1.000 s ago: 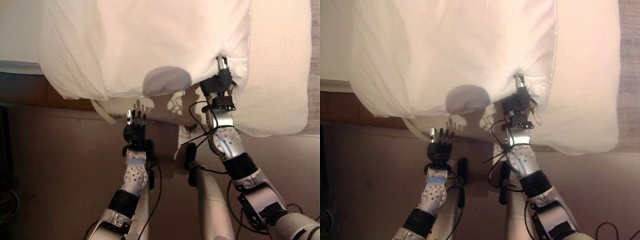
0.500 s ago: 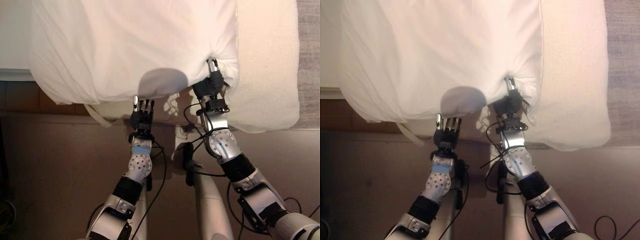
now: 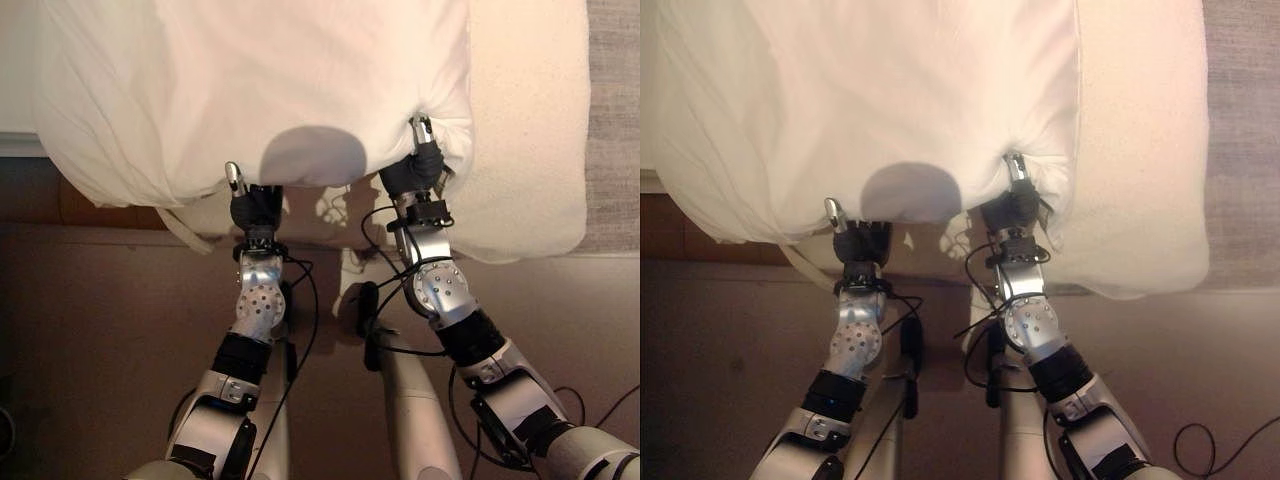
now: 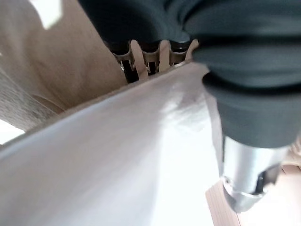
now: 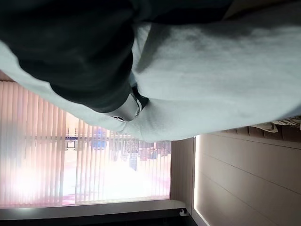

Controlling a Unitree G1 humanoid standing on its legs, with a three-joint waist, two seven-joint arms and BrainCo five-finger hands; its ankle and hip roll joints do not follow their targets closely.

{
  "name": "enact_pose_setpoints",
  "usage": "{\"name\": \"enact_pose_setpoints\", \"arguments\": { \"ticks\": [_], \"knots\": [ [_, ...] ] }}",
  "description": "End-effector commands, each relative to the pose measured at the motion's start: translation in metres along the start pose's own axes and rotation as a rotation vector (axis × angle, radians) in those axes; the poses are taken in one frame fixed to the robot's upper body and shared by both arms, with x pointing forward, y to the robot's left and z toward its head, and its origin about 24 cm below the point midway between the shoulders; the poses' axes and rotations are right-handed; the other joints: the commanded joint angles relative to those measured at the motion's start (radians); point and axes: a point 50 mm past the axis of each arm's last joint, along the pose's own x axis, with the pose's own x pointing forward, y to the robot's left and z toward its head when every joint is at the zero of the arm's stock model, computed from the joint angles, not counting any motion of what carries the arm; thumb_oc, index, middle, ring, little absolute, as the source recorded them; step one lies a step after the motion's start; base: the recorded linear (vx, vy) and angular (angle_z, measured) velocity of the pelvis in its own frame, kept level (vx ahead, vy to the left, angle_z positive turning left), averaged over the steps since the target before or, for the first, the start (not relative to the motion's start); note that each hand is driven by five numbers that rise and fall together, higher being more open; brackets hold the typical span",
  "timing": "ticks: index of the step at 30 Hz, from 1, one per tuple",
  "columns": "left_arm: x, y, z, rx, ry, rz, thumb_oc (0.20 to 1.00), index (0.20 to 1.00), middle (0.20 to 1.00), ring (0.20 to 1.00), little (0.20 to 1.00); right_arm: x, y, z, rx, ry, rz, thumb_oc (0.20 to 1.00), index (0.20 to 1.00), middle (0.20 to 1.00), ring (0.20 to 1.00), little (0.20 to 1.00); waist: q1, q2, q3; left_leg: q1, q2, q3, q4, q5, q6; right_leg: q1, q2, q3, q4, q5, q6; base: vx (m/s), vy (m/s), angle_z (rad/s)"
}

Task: Make the bed

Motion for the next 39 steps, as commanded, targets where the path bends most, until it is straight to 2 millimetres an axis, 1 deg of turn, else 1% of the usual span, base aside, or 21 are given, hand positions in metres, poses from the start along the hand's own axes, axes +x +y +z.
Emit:
{"name": "enact_pose_setpoints", "arguments": {
  "ticks": [1, 2, 3, 4, 5, 6, 10, 13, 15, 16, 17, 21, 22, 27, 32, 34, 35, 36, 37, 38, 39],
  "knots": [
    [0.002, -0.009, 0.02, 0.046, -0.091, -0.084, 1.0, 1.0, 1.0, 1.0, 1.0, -0.009, 0.041, -0.001, 0.057, -0.032, 0.252, 0.2, 0.2, 0.2, 0.2, 0.2, -0.014, -0.013, -0.123, -0.042, -0.034, 0.006, 0.007, -0.007, 0.037, 0.022, 0.02, 0.029, -0.041, 0.022, 0.089, 0.0, 0.0, 0.0],
    [0.004, -0.008, 0.026, 0.057, -0.112, -0.076, 1.0, 1.0, 1.0, 1.0, 1.0, -0.009, 0.041, 0.0, 0.052, -0.033, 0.254, 0.2, 0.2, 0.2, 0.2, 0.2, -0.014, -0.012, -0.123, -0.041, -0.033, 0.007, 0.006, -0.007, 0.036, 0.021, 0.021, 0.03, -0.039, 0.022, 0.089, 0.0, 0.0, 0.0],
    [0.008, -0.006, 0.035, 0.086, -0.14, -0.058, 1.0, 1.0, 1.0, 1.0, 1.0, -0.01, 0.041, 0.0, 0.043, -0.029, 0.253, 0.2, 0.2, 0.2, 0.2, 0.2, -0.013, -0.01, -0.125, -0.042, -0.032, 0.007, 0.005, -0.005, 0.035, 0.019, 0.02, 0.029, -0.038, 0.021, 0.089, 0.0, 0.0, 0.0],
    [0.01, -0.004, 0.04, 0.096, -0.156, -0.047, 1.0, 1.0, 1.0, 1.0, 1.0, -0.01, 0.04, 0.0, 0.039, -0.025, 0.25, 0.2, 0.2, 0.2, 0.2, 0.2, -0.013, -0.009, -0.126, -0.044, -0.031, 0.007, 0.006, -0.005, 0.035, 0.018, 0.021, 0.03, -0.037, 0.022, 0.089, 0.0, 0.0, 0.0],
    [0.01, -0.005, 0.04, 0.095, -0.156, -0.048, 1.0, 1.0, 1.0, 1.0, 1.0, -0.01, 0.041, 0.0, 0.039, -0.024, 0.251, 0.2, 0.2, 0.2, 0.2, 0.2, -0.014, -0.009, -0.127, -0.048, -0.031, 0.007, 0.005, 0.001, 0.035, 0.014, 0.021, 0.029, -0.038, 0.027, 0.089, 0.0, 0.0, 0.0],
    [0.017, -0.002, 0.052, 0.139, -0.191, -0.019, 1.0, 1.0, 1.0, 1.0, 1.0, -0.01, 0.039, -0.001, 0.035, -0.018, 0.241, 0.2, 0.2, 0.2, 0.2, 0.2, -0.015, -0.007, -0.128, -0.049, -0.031, 0.008, 0.007, 0.001, 0.034, 0.015, 0.021, 0.03, -0.041, 0.028, 0.089, 0.0, 0.0, 0.0],
    [0.028, -0.001, 0.076, 0.213, -0.268, 0.036, 1.0, 1.0, 1.0, 1.0, 1.0, -0.01, 0.037, 0.001, 0.02, -0.008, 0.229, 0.2, 0.2, 0.2, 0.2, 0.2, -0.02, -0.002, -0.135, -0.059, -0.029, 0.01, 0.021, 0.0, 0.03, 0.009, 0.017, 0.028, -0.035, 0.026, 0.088, 0.0, 0.0, 0.0],
    [0.033, 0.005, 0.095, 0.261, -0.327, 0.11, 1.0, 1.0, 1.0, 1.0, 1.0, -0.013, 0.035, 0.002, 0.013, -0.007, 0.207, 0.2, 0.2, 0.2, 0.2, 0.2, -0.023, 0.004, -0.141, -0.055, -0.028, 0.01, 0.026, -0.009, 0.028, 0.013, 0.016, 0.029, -0.028, 0.019, 0.089, 0.0, 0.0, 0.0],
    [0.035, 0.01, 0.106, 0.282, -0.361, 0.161, 1.0, 1.0, 1.0, 1.0, 1.0, -0.015, 0.034, 0.002, 0.006, 0.0, 0.197, 0.2, 0.2, 0.2, 0.2, 0.2, -0.025, 0.008, -0.145, -0.066, -0.027, 0.012, 0.029, -0.001, 0.027, 0.004, 0.014, 0.027, -0.027, 0.025, 0.088, 0.0, 0.0, 0.0],
    [0.036, 0.011, 0.114, 0.304, -0.383, 0.179, 1.0, 1.0, 1.0, 1.0, 1.0, -0.016, 0.032, 0.003, 0.002, 0.002, 0.19, 0.2, 0.2, 0.2, 0.2, 0.2, -0.025, 0.011, -0.144, -0.062, -0.027, 0.012, 0.033, -0.009, 0.027, 0.007, 0.014, 0.028, -0.023, 0.019, 0.088, 0.0, 0.0, 0.0],
    [0.036, 0.012, 0.119, 0.305, -0.399, 0.197, 1.0, 1.0, 1.0, 1.0, 1.0, -0.017, 0.031, 0.002, 0.0, 0.005, 0.184, 0.2, 0.2, 0.2, 0.2, 0.2, -0.026, 0.012, -0.146, -0.067, -0.027, 0.012, 0.032, -0.002, 0.028, 0.003, 0.014, 0.028, -0.024, 0.025, 0.088, 0.0, 0.0, 0.0],
    [0.035, 0.021, 0.132, 0.353, -0.426, 0.276, 1.0, 1.0, 1.0, 1.0, 1.0, -0.022, 0.028, 0.003, -0.01, 0.014, 0.156, 0.2, 0.2, 0.2, 0.2, 0.2, -0.027, 0.018, -0.145, -0.058, -0.024, 0.015, 0.034, -0.009, 0.025, 0.012, 0.013, 0.029, -0.022, 0.018, 0.09, 0.0, 0.0, 0.0],
    [0.036, 0.021, 0.136, 0.355, -0.448, 0.293, 0.203, 0.203, 0.203, 0.203, 0.203, -0.024, 0.026, 0.002, -0.013, 0.025, 0.149, 0.2, 0.2, 0.2, 0.2, 0.2, -0.028, 0.021, -0.144, -0.058, -0.024, 0.017, 0.026, 0.002, 0.023, 0.012, 0.014, 0.032, -0.029, 0.026, 0.09, 0.0, 0.0, 0.0],
    [0.038, 0.021, 0.135, 0.381, -0.441, 0.311, 0.2, 0.2, 0.2, 0.2, 0.2, -0.028, 0.023, -0.001, -0.019, 0.04, 0.129, 0.2, 0.2, 0.2, 0.2, 0.2, -0.03, 0.025, -0.14, -0.044, -0.023, 0.019, 0.003, 0.018, 0.017, 0.024, 0.017, 0.034, -0.049, 0.034, 0.09, 0.0, 0.0, 0.0],
    [0.033, 0.028, 0.13, 0.393, -0.426, 0.343, 0.2, 0.2, 0.2, 0.2, 0.2, -0.035, 0.012, -0.006, -0.018, 0.062, 0.055, 0.2, 0.2, 0.2, 0.2, 0.2, -0.024, 0.033, -0.131, 0.009, -0.014, 0.015, -0.06, 0.056, 0.008, 0.067, 0.032, 0.029, -0.08, 0.037, 0.089, -0.01, -0.068, -0.06],
    [0.023, 0.037, 0.121, 0.378, -0.401, 0.355, 0.2, 0.2, 0.2, 0.2, 0.2, -0.039, 0.001, -0.003, -0.025, 0.043, 0.003, 0.2, 0.2, 0.2, 0.2, 0.2, -0.018, 0.041, -0.127, 0.051, -0.012, 0.0, -0.093, 0.071, -0.002, 0.1, 0.041, 0.023, -0.075, 0.013, 0.081, 0.01, -0.163, -0.06],
    [0.017, 0.042, 0.116, 0.371, -0.388, 0.36, 0.2, 0.2, 0.2, 0.2, 0.2, -0.042, -0.004, 0.001, -0.038, 0.028, -0.02, 0.2, 0.2, 0.2, 0.2, 0.2, -0.015, 0.044, -0.126, 0.058, -0.011, -0.007, -0.107, 0.09, -0.009, 0.108, 0.044, 0.018, -0.079, 0.014, 0.075, 0.01, -0.193, -0.01],
    [0.01, 0.045, 0.111, 0.366, -0.372, 0.358, 0.2, 0.2, 0.2, 0.2, 0.2, -0.048, -0.012, 0.004, -0.048, 0.017, -0.062, 0.2, 0.2, 0.2, 0.2, 0.2, -0.013, 0.047, -0.125, 0.088, -0.007, -0.019, -0.133, 0.101, -0.019, 0.131, 0.049, 0.007, -0.081, -0.001, 0.069, -0.02, -0.19, 0.03],
    [0.004, 0.048, 0.107, 0.361, -0.36, 0.356, 0.2, 0.2, 0.2, 0.2, 0.2, -0.053, -0.015, 0.007, -0.06, 0.006, -0.087, 0.2, 0.2, 0.2, 0.2, 0.2, -0.012, 0.051, -0.128, 0.101, -0.003, -0.026, -0.154, 0.119, -0.024, 0.139, 0.056, 0.002, -0.086, -0.002, 0.062, 0.01, -0.214, 0.08],
    [-0.003, 0.051, 0.103, 0.358, -0.347, 0.357, 0.2, 0.2, 0.2, 0.2, 0.2, -0.059, -0.02, 0.013, -0.086, -0.009, -0.124, 0.2, 0.2, 0.2, 0.2, 0.2, -0.013, 0.05, -0.126, 0.126, 0.001, -0.033, -0.171, 0.13, -0.033, 0.166, 0.061, -0.005, -0.092, -0.016, 0.056, -0.02, -0.203, 0.17],
    [-0.009, 0.052, 0.1, 0.359, -0.336, 0.355, 0.2, 0.2, 0.2, 0.2, 0.2, -0.066, -0.025, 0.021, -0.136, -0.025, -0.167, 0.2, 0.2, 0.2, 0.2, 0.2, -0.013, 0.048, -0.119, 0.14, 0.003, -0.043, -0.179, 0.149, -0.043, 0.19, 0.064, -0.013, -0.107, -0.015, 0.049, -0.01, -0.206, 0.32]
  ]
}}
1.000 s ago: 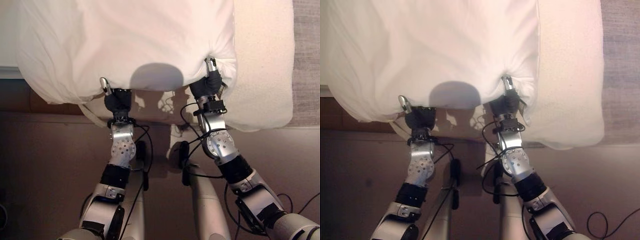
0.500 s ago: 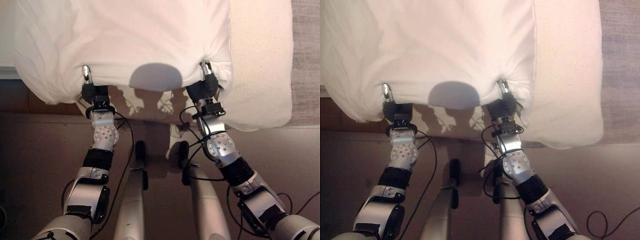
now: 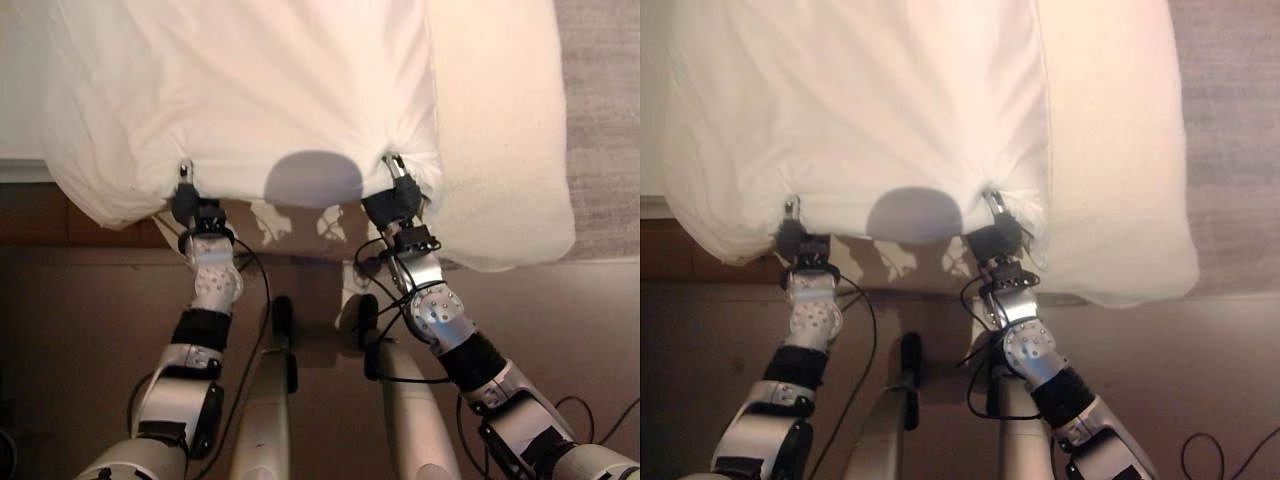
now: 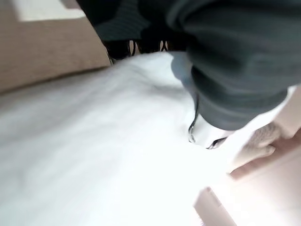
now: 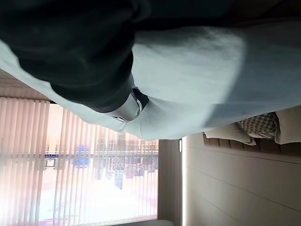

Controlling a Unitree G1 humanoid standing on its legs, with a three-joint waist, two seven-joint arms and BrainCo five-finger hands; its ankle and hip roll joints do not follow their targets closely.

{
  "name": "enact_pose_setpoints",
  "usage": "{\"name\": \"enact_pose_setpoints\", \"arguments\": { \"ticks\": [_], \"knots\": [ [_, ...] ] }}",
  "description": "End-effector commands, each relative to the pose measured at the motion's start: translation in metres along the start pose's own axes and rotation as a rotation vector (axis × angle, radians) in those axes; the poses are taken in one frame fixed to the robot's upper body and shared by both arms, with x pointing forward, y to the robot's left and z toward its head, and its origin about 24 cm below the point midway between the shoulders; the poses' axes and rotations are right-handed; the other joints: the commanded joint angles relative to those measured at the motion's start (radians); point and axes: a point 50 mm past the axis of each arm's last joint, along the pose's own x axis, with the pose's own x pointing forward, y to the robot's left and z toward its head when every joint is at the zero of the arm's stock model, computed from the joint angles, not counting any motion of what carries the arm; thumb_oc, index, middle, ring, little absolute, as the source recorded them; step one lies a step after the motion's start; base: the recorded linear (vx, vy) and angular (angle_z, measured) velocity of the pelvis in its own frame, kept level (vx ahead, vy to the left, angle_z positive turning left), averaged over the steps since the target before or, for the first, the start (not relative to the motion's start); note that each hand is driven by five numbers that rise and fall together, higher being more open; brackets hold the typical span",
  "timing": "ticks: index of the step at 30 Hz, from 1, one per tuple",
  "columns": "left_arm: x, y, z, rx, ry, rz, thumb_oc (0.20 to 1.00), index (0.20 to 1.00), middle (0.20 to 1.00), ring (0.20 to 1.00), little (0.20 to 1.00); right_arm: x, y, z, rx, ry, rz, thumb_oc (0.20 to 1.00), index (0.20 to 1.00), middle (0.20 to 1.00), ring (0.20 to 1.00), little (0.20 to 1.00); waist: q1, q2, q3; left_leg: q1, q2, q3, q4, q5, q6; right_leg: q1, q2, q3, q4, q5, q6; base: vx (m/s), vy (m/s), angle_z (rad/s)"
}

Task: Make the bed

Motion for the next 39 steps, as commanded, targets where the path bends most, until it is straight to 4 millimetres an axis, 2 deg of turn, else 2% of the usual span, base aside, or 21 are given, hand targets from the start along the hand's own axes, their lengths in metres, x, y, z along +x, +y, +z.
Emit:
{"name": "enact_pose_setpoints", "arguments": {
  "ticks": [1, 5, 7, 10, 14, 15, 16, 17, 18, 19, 20, 21, 22, 23, 26, 28, 29, 31, 33, 35, 39],
  "knots": [
    [-0.005, 0.02, 0.033, 0.046, -0.15, 0.014, 0.2, 0.2, 0.2, 0.2, 0.2, -0.028, -0.001, 0.034, -0.133, -0.143, 0.019, 0.2, 0.2, 0.2, 0.2, 0.2, -0.017, 0.037, -0.112, -0.016, -0.017, -0.052, -0.111, 0.147, -0.033, 0.069, 0.042, -0.031, -0.096, -0.008, 0.045, -0.04, -0.156, 0.32],
    [-0.018, 0.024, 0.042, 0.027, -0.191, -0.012, 0.2, 0.2, 0.2, 0.2, 0.2, -0.049, -0.032, 0.071, -0.43, -0.184, -0.183, 0.2, 0.2, 0.2, 0.2, 0.2, 0.0, 0.005, -0.089, 0.037, -0.02, -0.126, -0.092, 0.137, -0.032, 0.118, 0.026, -0.017, -0.089, -0.021, 0.038, -0.04, -0.042, 0.18],
    [-0.024, 0.028, 0.047, 0.017, -0.203, -0.029, 0.2, 0.2, 0.2, 0.2, 0.2, -0.063, -0.043, 0.088, -0.515, -0.242, -0.274, 0.2, 0.2, 0.2, 0.2, 0.2, -0.012, -0.006, -0.081, 0.067, 0.05, -0.103, -0.094, 0.128, -0.013, 0.123, 0.012, -0.01, -0.076, -0.025, 0.041, -0.06, 0.045, 0.14],
    [-0.027, 0.032, 0.057, 0.006, -0.236, -0.038, 0.2, 0.2, 0.2, 0.2, 0.2, -0.082, -0.055, 0.111, -0.657, -0.361, -0.452, 0.2, 0.2, 0.2, 0.2, 0.2, -0.01, -0.009, -0.081, 0.104, 0.154, -0.154, -0.173, 0.172, -0.02, 0.108, -0.013, 0.019, -0.04, -0.027, 0.059, 0.0, 0.199, 0.18],
    [-0.029, 0.033, 0.065, -0.002, -0.264, -0.04, 0.2, 0.2, 0.2, 0.2, 0.2, -0.091, -0.061, 0.119, -0.734, -0.47, -0.598, 0.2, 0.2, 0.2, 0.2, 0.2, 0.003, -0.003, -0.09, 0.125, 0.185, -0.206, -0.215, 0.185, -0.041, 0.089, -0.04, 0.065, -0.037, -0.011, 0.099, 0.02, 0.435, 0.08],
    [-0.028, 0.032, 0.066, -0.02, -0.271, -0.053, 0.2, 0.2, 0.2, 0.2, 0.2, -0.092, -0.063, 0.123, -0.741, -0.508, -0.633, 0.2, 0.2, 0.2, 0.2, 0.2, -0.006, -0.001, -0.082, 0.095, 0.147, -0.154, -0.131, 0.091, -0.03, 0.089, -0.078, 0.091, -0.063, 0.035, 0.136, -0.03, 0.367, -0.13],
    [-0.028, 0.032, 0.067, -0.02, -0.272, -0.054, 0.2, 0.2, 0.2, 0.2, 0.2, -0.091, -0.063, 0.123, -0.741, -0.509, -0.633, 0.2, 0.2, 0.2, 0.2, 0.2, -0.005, -0.002, -0.084, 0.088, 0.146, -0.153, -0.125, 0.092, -0.029, 0.085, -0.078, 0.093, -0.066, 0.04, 0.137, -0.03, 0.581, -0.29],
    [-0.027, 0.027, 0.062, -0.025, -0.256, -0.073, 0.2, 0.2, 0.2, 0.2, 0.2, -0.093, -0.065, 0.122, -0.741, -0.522, -0.657, 0.2, 0.2, 0.2, 0.2, 0.2, -0.007, -0.007, -0.078, 0.061, 0.111, -0.109, -0.048, 0.038, -0.022, 0.106, -0.118, 0.1, -0.113, 0.084, 0.164, 0.07, 0.684, -0.26],
    [-0.028, 0.028, 0.056, -0.016, -0.226, -0.085, 0.2, 0.2, 0.2, 0.2, 0.2, -0.101, -0.074, 0.124, -0.747, -0.537, -0.732, 0.2, 0.2, 0.2, 0.2, 0.2, -0.009, -0.011, -0.088, 0.016, 0.036, -0.069, 0.069, -0.05, -0.002, 0.179, -0.201, 0.11, -0.281, 0.216, 0.189, 0.08, 0.681, -0.08],
    [-0.028, 0.028, 0.056, -0.016, -0.226, -0.085, 0.2, 0.2, 0.2, 0.2, 0.2, -0.101, -0.074, 0.124, -0.747, -0.537, -0.732, 0.2, 0.2, 0.2, 0.2, 0.2, -0.01, -0.011, -0.089, 0.014, 0.035, -0.069, 0.07, -0.05, -0.001, 0.179, -0.202, 0.109, -0.283, 0.217, 0.19, 0.17, 0.97, 0.11],
    [-0.032, 0.027, 0.051, 0.0, -0.195, -0.111, 0.2, 0.2, 0.2, 0.2, 0.2, -0.101, -0.08, 0.125, -0.804, -0.516, -0.782, 0.2, 0.2, 0.2, 0.2, 0.2, -0.011, 0.01, -0.101, -0.008, -0.005, -0.034, 0.116, -0.11, 0.032, 0.202, -0.3, 0.081, -0.416, 0.389, 0.195, 0.1, 0.766, 0.24],
    [-0.034, 0.032, 0.049, 0.02, -0.18, -0.095, 0.2, 0.2, 0.2, 0.2, 0.2, -0.1, -0.083, 0.119, -0.784, -0.499, -0.785, 0.2, 0.2, 0.2, 0.2, 0.2, -0.003, 0.013, -0.108, -0.013, -0.014, -0.008, 0.126, -0.119, 0.045, 0.217, -0.324, 0.053, -0.494, 0.445, 0.195, 0.1, 0.765, 0.09],
    [-0.034, 0.032, 0.049, 0.02, -0.181, -0.095, 0.2, 0.2, 0.2, 0.2, 0.2, -0.1, -0.083, 0.119, -0.784, -0.499, -0.785, 0.2, 0.2, 0.2, 0.2, 0.2, -0.003, 0.013, -0.109, -0.014, -0.015, -0.008, 0.126, -0.119, 0.046, 0.216, -0.326, 0.052, -0.496, 0.446, 0.196, 0.05, 0.659, -0.49],
    [-0.035, 0.031, 0.046, 0.044, -0.156, -0.113, 0.2, 0.2, 0.2, 0.2, 0.2, -0.101, -0.086, 0.114, -0.82, -0.458, -0.785, 0.2, 0.2, 0.2, 0.2, 0.2, -0.006, 0.007, -0.123, -0.011, -0.042, 0.009, 0.122, -0.131, 0.073, 0.222, -0.262, 0.049, -0.438, 0.323, 0.156, 0.01, 0.563, -0.69],
    [-0.038, 0.032, 0.042, 0.054, -0.122, -0.117, 0.2, 0.2, 0.2, 0.2, 0.2, -0.102, -0.093, 0.109, -0.845, -0.415, -0.804, 0.2, 0.2, 0.2, 0.2, 0.2, 0.0, 0.0, -0.11, 0.035, -0.093, 0.061, 0.034, -0.099, 0.093, 0.174, -0.082, -0.014, -0.299, 0.145, 0.112, -0.06, 0.546, -0.5],
    [-0.043, 0.031, 0.034, 0.053, -0.09, -0.122, 0.2, 0.2, 0.2, 0.2, 0.2, -0.106, -0.097, 0.103, -0.812, -0.413, -0.82, 0.2, 0.2, 0.2, 0.2, 0.2, -0.004, -0.009, -0.101, 0.081, -0.127, 0.074, -0.028, -0.083, 0.101, 0.167, 0.041, -0.006, -0.222, 0.091, 0.087, -0.03, 0.248, -0.39],
    [-0.043, 0.031, 0.034, 0.054, -0.09, -0.121, 0.2, 0.2, 0.2, 0.2, 0.2, -0.106, -0.097, 0.103, -0.812, -0.413, -0.82, 0.2, 0.2, 0.2, 0.2, 0.2, -0.003, -0.011, -0.102, 0.082, -0.129, 0.077, -0.034, -0.078, 0.102, 0.164, 0.039, -0.004, -0.221, 0.092, 0.087, 0.0, 0.151, -0.12],
    [-0.047, 0.033, 0.023, 0.084, -0.047, -0.104, 0.2, 0.2, 0.2, 0.2, 0.2, -0.11, -0.098, 0.1, -0.896, -0.38, -0.823, 0.2, 0.2, 0.2, 0.2, 0.2, -0.009, -0.008, -0.096, 0.108, -0.177, 0.072, -0.074, -0.051, 0.108, 0.178, 0.146, 0.074, -0.202, 0.064, 0.058, -0.03, 0.139, -0.21],
    [-0.052, 0.038, 0.016, 0.097, -0.014, -0.08, 0.2, 0.2, 0.2, 0.2, 0.2, -0.117, -0.1, 0.1, -0.895, -0.375, -0.836, 0.2, 0.2, 0.2, 0.2, 0.2, -0.017, 0.014, -0.099, 0.111, -0.186, 0.059, -0.075, -0.048, 0.116, 0.164, 0.184, 0.132, -0.148, 0.043, 0.038, -0.03, 0.034, -0.01],
    [-0.057, 0.042, 0.011, 0.067, 0.001, -0.058, 0.2, 0.2, 0.2, 0.2, 0.2, -0.12, -0.101, 0.101, -0.918, -0.35, -0.836, 0.2, 0.2, 0.2, 0.2, 0.2, -0.02, 0.029, -0.099, 0.103, -0.191, 0.06, -0.065, -0.042, 0.117, 0.176, 0.162, 0.122, -0.176, 0.055, 0.036, -0.08, -0.052, 0.18],
    [-0.068, 0.047, -0.004, 0.028, 0.055, -0.036, 0.2, 0.2, 0.2, 0.2, 0.2, -0.124, -0.101, 0.11, -0.978, -0.338, -0.851, 0.2, 0.2, 0.2, 0.2, 0.2, -0.034, 0.069, -0.101, 0.034, -0.197, 0.068, 0.023, 0.005, 0.06, 0.215, 0.134, 0.122, -0.254, 0.062, 0.03, -0.1, -0.066, 0.16]
  ]
}}
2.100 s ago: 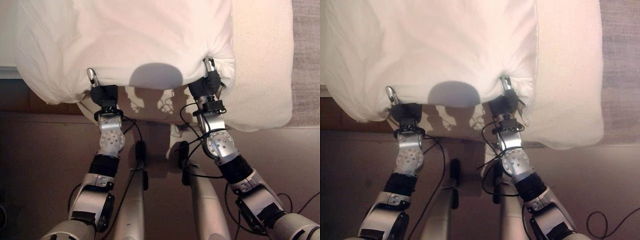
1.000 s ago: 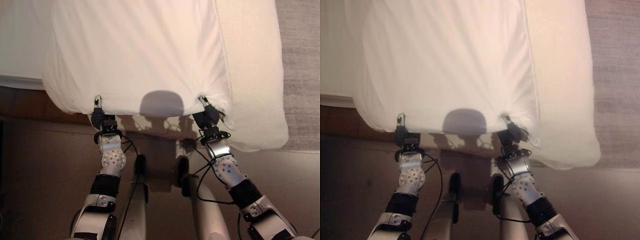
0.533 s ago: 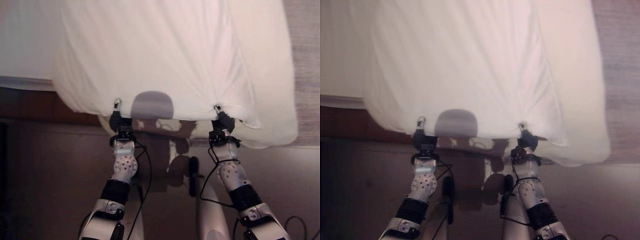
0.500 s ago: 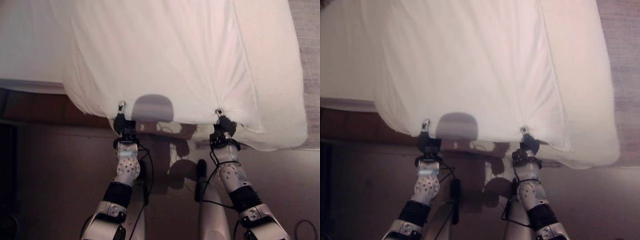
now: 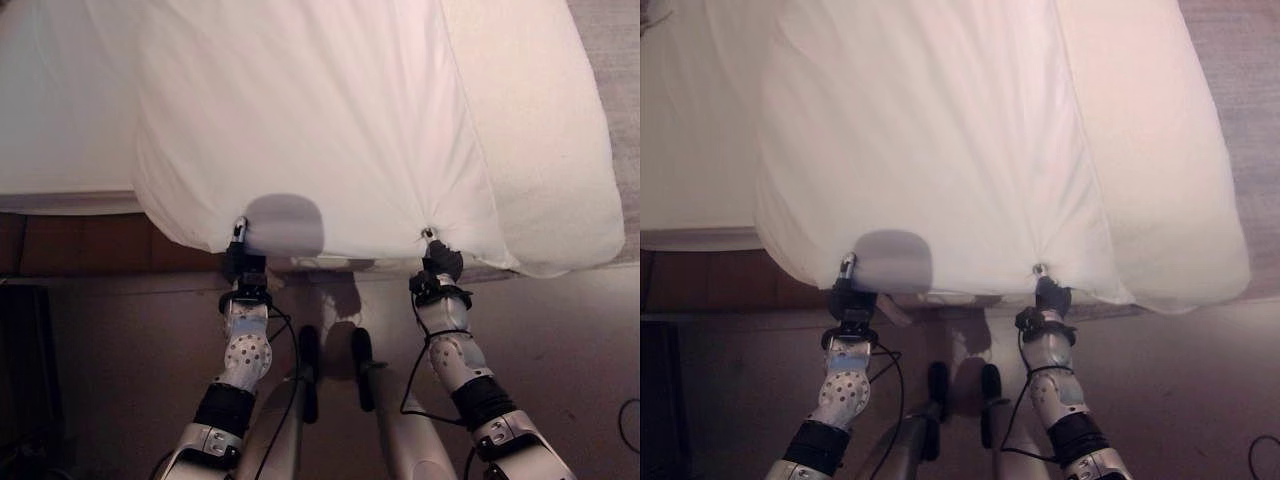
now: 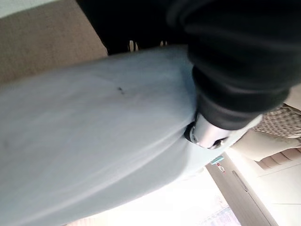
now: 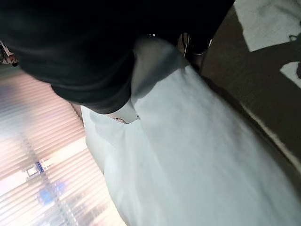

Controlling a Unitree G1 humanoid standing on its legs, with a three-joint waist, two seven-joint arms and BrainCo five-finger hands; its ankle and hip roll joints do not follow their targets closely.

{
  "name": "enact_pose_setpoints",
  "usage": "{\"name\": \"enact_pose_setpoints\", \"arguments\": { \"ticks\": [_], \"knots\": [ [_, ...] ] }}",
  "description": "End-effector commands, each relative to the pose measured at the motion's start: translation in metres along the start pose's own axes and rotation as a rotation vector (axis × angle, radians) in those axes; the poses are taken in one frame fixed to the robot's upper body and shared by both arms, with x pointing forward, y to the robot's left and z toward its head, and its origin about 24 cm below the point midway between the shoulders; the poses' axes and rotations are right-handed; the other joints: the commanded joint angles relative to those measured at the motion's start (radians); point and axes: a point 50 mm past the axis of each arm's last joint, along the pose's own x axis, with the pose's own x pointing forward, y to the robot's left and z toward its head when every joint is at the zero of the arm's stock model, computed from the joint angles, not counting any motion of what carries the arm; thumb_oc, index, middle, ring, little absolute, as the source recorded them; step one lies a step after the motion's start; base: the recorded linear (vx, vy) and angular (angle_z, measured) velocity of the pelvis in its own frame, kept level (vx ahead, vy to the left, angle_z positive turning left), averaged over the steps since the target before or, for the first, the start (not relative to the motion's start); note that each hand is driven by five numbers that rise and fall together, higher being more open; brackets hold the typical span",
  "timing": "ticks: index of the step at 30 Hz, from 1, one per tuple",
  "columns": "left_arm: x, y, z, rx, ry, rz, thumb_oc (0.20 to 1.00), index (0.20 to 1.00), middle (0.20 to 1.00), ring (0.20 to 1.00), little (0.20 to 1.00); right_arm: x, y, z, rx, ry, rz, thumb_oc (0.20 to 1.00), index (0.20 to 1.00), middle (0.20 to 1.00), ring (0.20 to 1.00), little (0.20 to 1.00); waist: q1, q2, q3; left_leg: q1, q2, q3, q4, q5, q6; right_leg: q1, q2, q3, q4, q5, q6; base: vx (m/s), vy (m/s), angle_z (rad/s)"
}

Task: Make the bed

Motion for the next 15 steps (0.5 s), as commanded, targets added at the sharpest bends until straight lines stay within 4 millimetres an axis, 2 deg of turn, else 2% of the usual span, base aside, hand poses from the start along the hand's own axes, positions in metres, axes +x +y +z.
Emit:
{"name": "enact_pose_setpoints", "arguments": {
  "ticks": [1, 2, 3, 4, 5, 6, 7, 9, 10, 11, 12, 13, 14, 15],
  "knots": [
    [-0.009, 0.01, 0.033, -0.016, -0.17, 0.001, 0.2, 0.2, 0.2, 0.2, 0.2, -0.015, -0.081, 0.028, -0.181, -0.103, -0.213, 0.2, 0.2, 0.2, 0.2, 0.2, -0.004, 0.056, -0.058, -0.109, -0.071, -0.063, 0.135, 0.043, -0.101, 0.095, 0.049, -0.019, -0.237, 0.118, 0.029, -0.1, -0.032, 0.34],
    [-0.011, 0.011, 0.033, -0.02, -0.173, -0.001, 0.2, 0.2, 0.2, 0.2, 0.2, -0.014, -0.081, 0.03, -0.196, -0.111, -0.207, 0.2, 0.2, 0.2, 0.2, 0.2, -0.002, 0.054, -0.058, -0.11, -0.08, -0.088, 0.138, 0.04, -0.106, 0.089, 0.045, -0.019, -0.232, 0.123, 0.028, -0.1, -0.029, 0.31],
    [-0.012, 0.013, 0.033, -0.03, -0.176, 0.013, 0.2, 0.2, 0.2, 0.2, 0.2, -0.014, -0.082, 0.032, -0.188, -0.122, -0.212, 0.2, 0.2, 0.2, 0.2, 0.2, -0.009, 0.048, -0.061, -0.105, -0.05, -0.076, 0.135, 0.021, -0.092, 0.083, 0.033, -0.02, -0.221, 0.122, 0.029, -0.08, -0.021, 0.17],
    [-0.013, 0.014, 0.032, -0.041, -0.18, 0.024, 0.2, 0.2, 0.2, 0.2, 0.2, -0.014, -0.083, 0.033, -0.176, -0.124, -0.213, 0.2, 0.2, 0.2, 0.2, 0.2, -0.015, 0.039, -0.064, -0.095, 0.006, -0.073, 0.134, 0.002, -0.08, 0.079, 0.016, -0.018, -0.204, 0.113, 0.031, -0.05, 0.0, 0.16],
    [-0.013, 0.016, 0.034, -0.029, -0.182, 0.027, 0.2, 0.2, 0.2, 0.2, 0.2, -0.013, -0.083, 0.033, -0.177, -0.121, -0.21, 0.2, 0.2, 0.2, 0.2, 0.2, -0.015, 0.032, -0.073, -0.089, 0.043, -0.09, 0.115, 0.003, -0.073, 0.074, 0.005, -0.02, -0.197, 0.105, 0.032, -0.02, 0.05, 0.24],
    [-0.014, 0.016, 0.035, -0.023, -0.186, 0.025, 0.2, 0.2, 0.2, 0.2, 0.2, -0.013, -0.083, 0.033, -0.173, -0.12, -0.206, 0.2, 0.2, 0.2, 0.2, 0.2, -0.01, 0.027, -0.076, -0.073, 0.077, -0.132, 0.078, 0.015, -0.07, 0.069, 0.0, -0.014, -0.183, 0.096, 0.032, -0.01, 0.086, 0.3],
    [-0.015, 0.015, 0.037, -0.029, -0.196, 0.019, 0.2, 0.2, 0.2, 0.2, 0.2, -0.013, -0.081, 0.032, -0.165, -0.123, -0.2, 0.2, 0.2, 0.2, 0.2, 0.2, -0.008, 0.024, -0.08, -0.062, 0.116, -0.186, 0.018, 0.055, -0.076, 0.049, -0.006, -0.006, -0.159, 0.089, 0.031, -0.01, 0.137, 0.17],
    [-0.014, 0.013, 0.043, -0.011, -0.214, 0.008, 0.2, 0.2, 0.2, 0.2, 0.2, -0.014, -0.081, 0.031, -0.162, -0.118, -0.2, 0.2, 0.2, 0.2, 0.2, 0.2, -0.005, 0.026, -0.078, -0.03, 0.206, -0.249, -0.095, 0.132, -0.095, 0.025, -0.018, 0.01, -0.106, 0.067, 0.031, 0.0, 0.176, 0.11],
    [-0.014, 0.013, 0.043, -0.011, -0.214, 0.008, 0.2, 0.2, 0.2, 0.2, 0.2, -0.014, -0.081, 0.031, -0.162, -0.118, -0.2, 0.2, 0.2, 0.2, 0.2, 0.2, -0.005, 0.026, -0.08, -0.031, 0.207, -0.249, -0.099, 0.137, -0.096, 0.023, -0.018, 0.009, -0.107, 0.069, 0.031, 0.05, 0.378, 0.07],
    [-0.013, 0.011, 0.047, 0.009, -0.223, -0.005, 0.2, 0.2, 0.2, 0.2, 0.2, -0.014, -0.082, 0.03, -0.175, -0.111, -0.2, 0.2, 0.2, 0.2, 0.2, 0.2, 0.001, 0.032, -0.087, -0.013, 0.279, -0.264, -0.178, 0.2, -0.123, 0.013, -0.046, 0.03, -0.078, 0.048, 0.046, 0.07, 0.49, 0.06],
    [-0.012, 0.011, 0.05, 0.021, -0.232, -0.007, 0.2, 0.2, 0.2, 0.2, 0.2, -0.013, -0.081, 0.028, -0.169, -0.109, -0.202, 0.2, 0.2, 0.2, 0.2, 0.2, 0.007, 0.035, -0.091, -0.01, 0.298, -0.278, -0.194, 0.215, -0.139, 0.009, -0.062, 0.044, -0.078, 0.048, 0.059, 0.09, 0.635, 0.0],
    [-0.011, 0.009, 0.052, 0.011, -0.238, -0.019, 0.2, 0.2, 0.2, 0.2, 0.2, -0.013, -0.08, 0.027, -0.166, -0.104, -0.2, 0.2, 0.2, 0.2, 0.2, 0.2, 0.015, 0.034, -0.09, -0.001, 0.296, -0.285, -0.178, 0.194, -0.147, 0.009, -0.072, 0.057, -0.085, 0.054, 0.072, 0.04, 0.52, -0.03],
    [-0.01, 0.01, 0.055, 0.009, -0.247, -0.024, 0.2, 0.2, 0.2, 0.2, 0.2, -0.013, -0.078, 0.025, -0.163, -0.097, -0.191, 0.2, 0.2, 0.2, 0.2, 0.2, 0.016, 0.033, -0.09, -0.008, 0.279, -0.274, -0.143, 0.158, -0.148, 0.014, -0.089, 0.066, -0.108, 0.074, 0.088, 0.03, 0.55, -0.17],
    [-0.008, 0.007, 0.056, 0.007, -0.251, -0.032, 0.2, 0.2, 0.2, 0.2, 0.2, -0.013, -0.078, 0.026, -0.171, -0.106, -0.192, 0.2, 0.2, 0.2, 0.2, 0.2, 0.012, 0.032, -0.09, -0.03, 0.252, -0.228, -0.084, 0.101, -0.141, 0.033, -0.14, 0.074, -0.164, 0.116, 0.119, 0.04, 0.611, -0.24]
  ]
}}
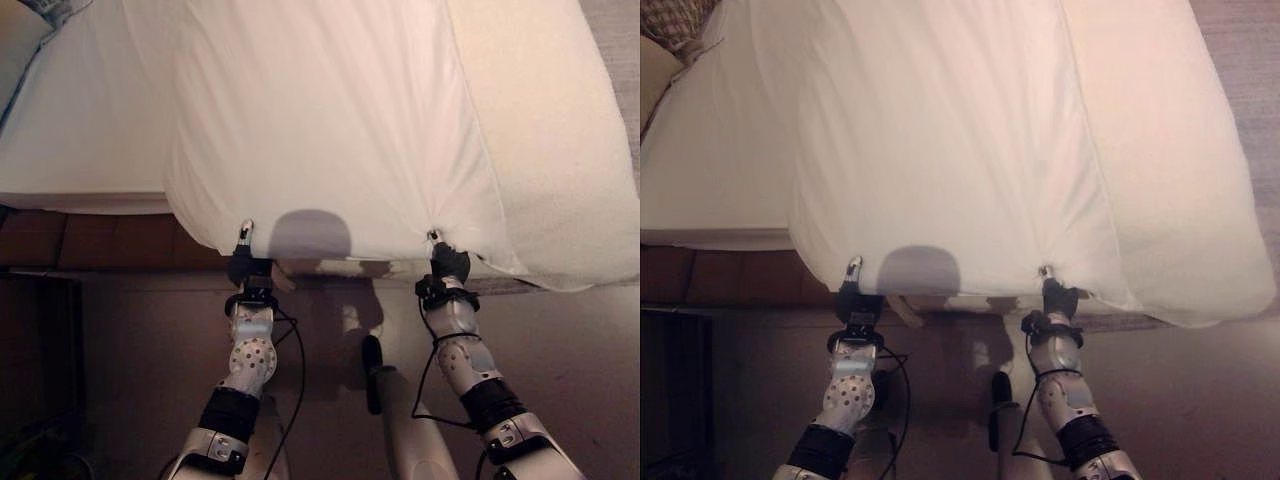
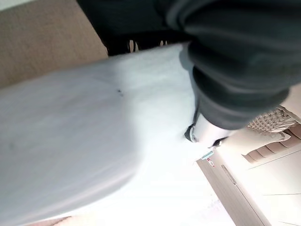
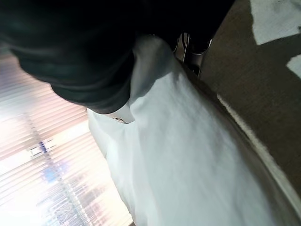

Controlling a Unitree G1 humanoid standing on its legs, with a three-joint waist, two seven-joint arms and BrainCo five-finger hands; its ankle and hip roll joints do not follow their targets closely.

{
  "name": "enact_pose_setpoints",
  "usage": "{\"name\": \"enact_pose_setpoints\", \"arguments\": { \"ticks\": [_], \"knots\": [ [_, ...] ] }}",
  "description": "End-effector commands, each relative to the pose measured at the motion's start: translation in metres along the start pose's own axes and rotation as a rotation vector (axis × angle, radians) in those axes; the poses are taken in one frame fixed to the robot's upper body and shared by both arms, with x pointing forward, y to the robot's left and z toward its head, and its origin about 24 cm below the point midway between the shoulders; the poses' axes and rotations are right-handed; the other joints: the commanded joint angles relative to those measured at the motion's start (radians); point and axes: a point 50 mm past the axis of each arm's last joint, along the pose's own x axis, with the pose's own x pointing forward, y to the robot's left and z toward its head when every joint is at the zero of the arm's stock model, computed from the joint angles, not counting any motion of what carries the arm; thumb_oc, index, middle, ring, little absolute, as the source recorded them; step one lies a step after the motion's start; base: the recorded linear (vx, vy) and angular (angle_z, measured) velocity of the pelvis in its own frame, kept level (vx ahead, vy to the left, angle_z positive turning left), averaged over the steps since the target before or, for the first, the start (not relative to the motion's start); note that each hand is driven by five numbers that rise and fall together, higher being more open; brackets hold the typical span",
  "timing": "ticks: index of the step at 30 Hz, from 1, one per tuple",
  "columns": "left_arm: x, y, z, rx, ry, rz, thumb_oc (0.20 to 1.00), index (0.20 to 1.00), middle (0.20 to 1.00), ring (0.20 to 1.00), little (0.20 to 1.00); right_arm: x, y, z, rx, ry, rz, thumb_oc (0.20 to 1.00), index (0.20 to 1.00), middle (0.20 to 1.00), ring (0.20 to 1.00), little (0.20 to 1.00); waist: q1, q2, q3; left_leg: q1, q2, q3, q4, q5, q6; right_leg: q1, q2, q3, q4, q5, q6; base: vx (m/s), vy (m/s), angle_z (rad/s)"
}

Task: Make the bed

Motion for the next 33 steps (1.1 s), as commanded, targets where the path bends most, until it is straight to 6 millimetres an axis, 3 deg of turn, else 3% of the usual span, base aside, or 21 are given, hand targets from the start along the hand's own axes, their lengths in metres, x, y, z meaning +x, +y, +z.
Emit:
{"name": "enact_pose_setpoints", "arguments": {
  "ticks": [1, 2, 3, 4, 6, 7, 8, 9, 10, 12, 16, 18, 19, 22, 23, 24, 25, 28, 30, 32, 33],
  "knots": [
    [-0.011, 0.01, 0.062, 0.007, -0.264, -0.041, 0.2, 0.2, 0.2, 0.2, 0.2, -0.016, -0.07, 0.014, -0.133, -0.06, -0.192, 0.2, 0.2, 0.2, 0.2, 0.2, 0.021, 0.02, -0.07, -0.029, -0.121, 0.058, 0.062, 0.037, 0.017, 0.067, -0.116, 0.094, -0.252, 0.16, 0.16, 0.04, 0.441, -0.28],
    [-0.01, 0.01, 0.062, 0.007, -0.264, -0.042, 0.2, 0.2, 0.2, 0.2, 0.2, -0.016, -0.07, 0.014, -0.133, -0.061, -0.192, 0.2, 0.2, 0.2, 0.2, 0.2, 0.021, 0.02, -0.073, -0.034, -0.122, 0.058, 0.063, 0.038, 0.017, 0.065, -0.117, 0.095, -0.255, 0.163, 0.161, 0.09, 0.702, -0.35],
    [-0.01, 0.013, 0.061, 0.023, -0.243, -0.03, 0.2, 0.2, 0.2, 0.2, 0.2, -0.017, -0.068, 0.013, -0.077, -0.057, -0.208, 0.2, 0.2, 0.2, 0.2, 0.2, 0.022, 0.012, -0.067, -0.074, -0.205, 0.071, 0.187, -0.053, 0.046, 0.085, -0.206, 0.134, -0.375, 0.311, 0.18, 0.09, 0.77, -0.18],
    [-0.01, 0.017, 0.064, 0.045, -0.246, -0.019, 0.2, 0.2, 0.2, 0.2, 0.2, -0.016, -0.07, 0.016, -0.124, -0.059, -0.21, 0.2, 0.2, 0.2, 0.2, 0.2, 0.028, 0.018, -0.065, -0.097, -0.241, 0.102, 0.232, -0.083, 0.06, 0.089, -0.278, 0.12, -0.449, 0.423, 0.193, 0.14, 0.984, 0.03],
    [-0.014, 0.024, 0.063, 0.078, -0.225, -0.001, 0.2, 0.2, 0.2, 0.2, 0.2, -0.015, -0.064, 0.013, -0.127, -0.048, -0.175, 0.2, 0.2, 0.2, 0.2, 0.2, 0.052, 0.024, -0.075, -0.088, -0.245, 0.149, 0.235, -0.12, 0.076, 0.108, -0.33, -0.007, -0.552, 0.485, 0.196, 0.08, 0.722, -0.06],
    [-0.014, 0.023, 0.062, 0.091, -0.219, -0.008, 0.2, 0.2, 0.2, 0.2, 0.2, -0.015, -0.064, 0.012, -0.139, -0.039, -0.171, 0.2, 0.2, 0.2, 0.2, 0.2, 0.049, 0.024, -0.082, -0.092, -0.258, 0.163, 0.242, -0.12, 0.091, 0.119, -0.312, -0.042, -0.522, 0.42, 0.175, 0.02, 0.677, -0.66],
    [-0.014, 0.024, 0.059, 0.085, -0.214, -0.004, 0.2, 0.2, 0.2, 0.2, 0.2, -0.015, -0.062, 0.01, -0.147, -0.035, -0.156, 0.2, 0.2, 0.2, 0.2, 0.2, 0.041, 0.022, -0.085, -0.084, -0.273, 0.183, 0.215, -0.113, 0.098, 0.12, -0.259, -0.053, -0.49, 0.354, 0.158, -0.01, 0.646, -0.82],
    [-0.014, 0.024, 0.056, 0.08, -0.212, 0.012, 0.2, 0.2, 0.2, 0.2, 0.2, -0.014, -0.06, 0.007, -0.156, -0.021, -0.144, 0.2, 0.2, 0.2, 0.2, 0.2, 0.035, 0.024, -0.084, -0.06, -0.3, 0.204, 0.165, -0.096, 0.103, 0.103, -0.168, -0.063, -0.436, 0.286, 0.144, -0.02, 0.476, -0.58],
    [-0.014, 0.024, 0.056, 0.08, -0.212, 0.012, 0.2, 0.2, 0.2, 0.2, 0.2, -0.014, -0.06, 0.007, -0.156, -0.021, -0.143, 0.2, 0.2, 0.2, 0.2, 0.2, 0.035, 0.023, -0.085, -0.061, -0.301, 0.204, 0.162, -0.093, 0.103, 0.1, -0.17, -0.062, -0.434, 0.286, 0.145, -0.02, 0.379, -0.28],
    [-0.014, 0.025, 0.053, 0.084, -0.208, 0.028, 0.2, 0.2, 0.2, 0.2, 0.2, -0.015, -0.056, 0.005, -0.167, -0.025, -0.117, 0.2, 0.2, 0.2, 0.2, 0.2, 0.03, 0.013, -0.076, -0.011, -0.331, 0.22, 0.076, -0.067, 0.109, 0.082, -0.036, -0.077, -0.367, 0.214, 0.122, -0.01, 0.242, -0.12],
    [-0.015, 0.029, 0.037, 0.115, -0.151, 0.071, 0.2, 0.2, 0.2, 0.2, 0.2, -0.018, -0.055, 0.001, -0.184, -0.029, -0.113, 0.2, 0.2, 0.2, 0.2, 0.2, 0.015, 0.002, -0.078, 0.027, -0.391, 0.219, 0.011, -0.026, 0.111, 0.079, 0.13, -0.023, -0.329, 0.189, 0.09, 0.01, 0.125, -0.01],
    [-0.017, 0.029, 0.03, 0.098, -0.137, 0.09, 0.2, 0.2, 0.2, 0.2, 0.2, -0.021, -0.055, 0.003, -0.177, -0.039, -0.111, 0.2, 0.2, 0.2, 0.2, 0.2, 0.003, 0.013, -0.078, 0.04, -0.415, 0.204, -0.003, -0.023, 0.122, 0.07, 0.169, 0.013, -0.312, 0.191, 0.076, 0.01, 0.012, 0.07],
    [-0.016, 0.027, 0.028, 0.101, -0.134, 0.09, 0.2, 0.2, 0.2, 0.2, 0.2, -0.021, -0.056, 0.004, -0.177, -0.043, -0.119, 0.2, 0.2, 0.2, 0.2, 0.2, -0.003, 0.021, -0.078, 0.036, -0.423, 0.204, 0.007, -0.027, 0.121, 0.063, 0.164, 0.016, -0.31, 0.196, 0.075, 0.0, -0.009, 0.18],
    [-0.018, 0.028, 0.021, 0.088, -0.113, 0.094, 0.2, 0.2, 0.2, 0.2, 0.2, -0.024, -0.064, 0.004, -0.163, -0.03, -0.133, 0.2, 0.2, 0.2, 0.2, 0.2, -0.018, 0.034, -0.08, -0.013, -0.427, 0.215, 0.122, -0.051, 0.109, 0.08, 0.14, 0.021, -0.322, 0.195, 0.067, -0.05, -0.063, 0.26],
    [-0.019, 0.024, 0.015, 0.066, -0.106, 0.084, 0.2, 0.2, 0.2, 0.2, 0.2, -0.023, -0.07, 0.011, -0.172, -0.045, -0.142, 0.2, 0.2, 0.2, 0.2, 0.2, -0.028, 0.041, -0.053, -0.092, -0.404, 0.276, 0.311, -0.007, 0.032, 0.095, 0.115, 0.005, -0.316, 0.196, 0.064, -0.1, -0.132, 0.19],
    [-0.018, 0.021, 0.012, 0.048, -0.101, 0.076, 0.2, 0.2, 0.2, 0.2, 0.2, -0.022, -0.073, 0.013, -0.181, -0.049, -0.149, 0.2, 0.2, 0.2, 0.2, 0.2, -0.034, 0.044, -0.043, -0.127, -0.372, 0.305, 0.38, 0.003, 0.01, 0.096, 0.106, -0.001, -0.304, 0.189, 0.057, -0.13, -0.194, 0.42],
    [-0.017, 0.021, 0.009, 0.045, -0.093, 0.082, 0.2, 0.2, 0.2, 0.2, 0.2, -0.02, -0.076, 0.013, -0.2, -0.05, -0.16, 0.2, 0.2, 0.2, 0.2, 0.2, -0.041, 0.04, -0.047, -0.142, -0.344, 0.305, 0.424, -0.013, 0.023, 0.102, 0.085, -0.005, -0.302, 0.18, 0.045, -0.06, -0.125, 0.62],
    [-0.016, 0.023, 0.011, 0.054, -0.097, 0.089, 0.2, 0.2, 0.2, 0.2, 0.2, -0.019, -0.076, 0.01, -0.2, -0.036, -0.166, 0.2, 0.2, 0.2, 0.2, 0.2, -0.037, 0.044, -0.058, -0.132, -0.362, 0.254, 0.36, -0.026, 0.052, 0.099, 0.088, 0.004, -0.314, 0.182, 0.05, -0.01, -0.027, 0.24],
    [-0.016, 0.027, 0.013, 0.055, -0.116, 0.122, 0.2, 0.2, 0.2, 0.2, 0.2, -0.019, -0.077, 0.007, -0.178, -0.034, -0.187, 0.2, 0.2, 0.2, 0.2, 0.2, -0.045, 0.04, -0.065, -0.085, -0.293, 0.226, 0.228, -0.031, 0.069, 0.099, 0.074, 0.021, -0.327, 0.182, 0.057, 0.01, 0.062, -0.38],
    [-0.015, 0.029, 0.02, 0.068, -0.16, 0.151, 0.2, 0.2, 0.2, 0.2, 0.2, -0.018, -0.08, 0.008, -0.183, -0.031, -0.197, 0.2, 0.2, 0.2, 0.2, 0.2, -0.036, 0.034, -0.075, -0.046, -0.223, 0.162, 0.079, 0.033, 0.066, 0.086, 0.055, 0.028, -0.326, 0.179, 0.061, 0.03, 0.114, -0.03],
    [-0.015, 0.029, 0.02, 0.068, -0.16, 0.151, 0.2, 0.2, 0.2, 0.2, 0.2, -0.018, -0.08, 0.008, -0.183, -0.032, -0.197, 0.2, 0.2, 0.2, 0.2, 0.2, -0.037, 0.034, -0.077, -0.047, -0.224, 0.161, 0.073, 0.039, 0.066, 0.083, 0.054, 0.028, -0.326, 0.181, 0.061, 0.03, 0.17, 0.2]
  ]
}}
